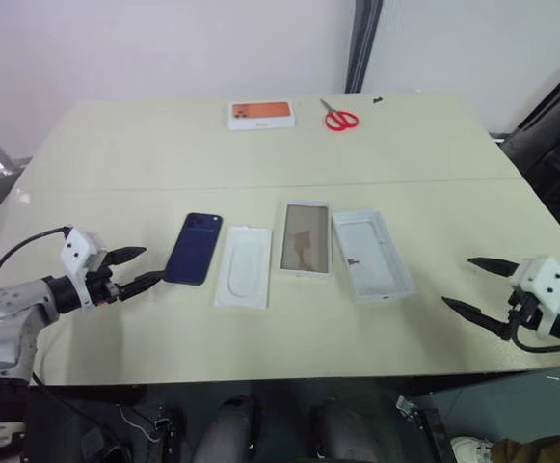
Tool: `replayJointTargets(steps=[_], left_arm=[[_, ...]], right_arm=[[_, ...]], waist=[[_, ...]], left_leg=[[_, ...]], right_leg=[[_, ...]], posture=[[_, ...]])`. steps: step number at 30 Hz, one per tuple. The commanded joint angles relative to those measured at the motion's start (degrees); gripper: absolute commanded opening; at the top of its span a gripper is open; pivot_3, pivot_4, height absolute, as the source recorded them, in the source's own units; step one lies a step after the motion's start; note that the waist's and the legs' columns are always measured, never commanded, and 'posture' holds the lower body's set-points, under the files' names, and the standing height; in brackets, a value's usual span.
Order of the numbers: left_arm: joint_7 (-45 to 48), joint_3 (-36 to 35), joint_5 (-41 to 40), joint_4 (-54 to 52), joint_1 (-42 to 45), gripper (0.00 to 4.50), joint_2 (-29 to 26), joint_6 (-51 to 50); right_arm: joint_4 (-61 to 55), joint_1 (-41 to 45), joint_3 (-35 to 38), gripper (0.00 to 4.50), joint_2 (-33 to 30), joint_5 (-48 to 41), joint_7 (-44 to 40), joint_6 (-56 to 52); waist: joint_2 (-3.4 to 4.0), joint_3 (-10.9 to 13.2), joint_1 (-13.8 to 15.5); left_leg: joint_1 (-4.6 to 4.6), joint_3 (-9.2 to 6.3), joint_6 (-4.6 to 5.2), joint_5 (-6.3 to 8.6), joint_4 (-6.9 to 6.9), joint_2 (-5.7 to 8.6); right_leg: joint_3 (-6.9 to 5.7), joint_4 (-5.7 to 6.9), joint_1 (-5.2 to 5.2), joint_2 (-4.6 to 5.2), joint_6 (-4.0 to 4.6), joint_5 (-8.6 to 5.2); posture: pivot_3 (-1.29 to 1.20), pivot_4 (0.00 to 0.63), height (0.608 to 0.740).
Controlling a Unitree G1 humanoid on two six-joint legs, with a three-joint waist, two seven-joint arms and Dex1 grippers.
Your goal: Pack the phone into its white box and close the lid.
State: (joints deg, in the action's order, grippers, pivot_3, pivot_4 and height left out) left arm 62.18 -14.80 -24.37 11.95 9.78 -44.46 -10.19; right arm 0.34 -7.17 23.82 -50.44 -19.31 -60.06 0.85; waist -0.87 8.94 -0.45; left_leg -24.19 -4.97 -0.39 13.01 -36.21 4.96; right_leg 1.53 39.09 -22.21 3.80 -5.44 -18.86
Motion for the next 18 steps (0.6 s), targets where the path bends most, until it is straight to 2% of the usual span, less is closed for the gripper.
replayJointTargets(steps=[1, 18], left_arm=[[0.16, -0.40, 0.27, 0.70, 1.59, 3.78, -0.03, 1.69], [0.54, 2.66, 2.12, 3.81, 5.65, 3.78, 0.24, 2.02]], right_arm=[[-1.22, 0.01, 0.81, 4.47, -0.18, -0.14, 0.26, 0.97], [-0.01, 3.26, -1.83, 4.47, -0.16, 0.91, 0.52, 1.71]], waist=[[0.00, 0.00, 0.00], [0.00, 0.00, -0.14]], left_leg=[[0.00, 0.00, 0.00, 0.00, 0.00, 0.00], [0.00, 0.01, 0.00, 0.00, 0.00, 0.01]], right_leg=[[0.00, 0.00, 0.00, 0.00, 0.00, 0.00], [0.00, 0.00, -0.01, 0.00, 0.00, 0.00]], posture=[[0.00, 0.150, 0.734], [0.00, 0.150, 0.734]])
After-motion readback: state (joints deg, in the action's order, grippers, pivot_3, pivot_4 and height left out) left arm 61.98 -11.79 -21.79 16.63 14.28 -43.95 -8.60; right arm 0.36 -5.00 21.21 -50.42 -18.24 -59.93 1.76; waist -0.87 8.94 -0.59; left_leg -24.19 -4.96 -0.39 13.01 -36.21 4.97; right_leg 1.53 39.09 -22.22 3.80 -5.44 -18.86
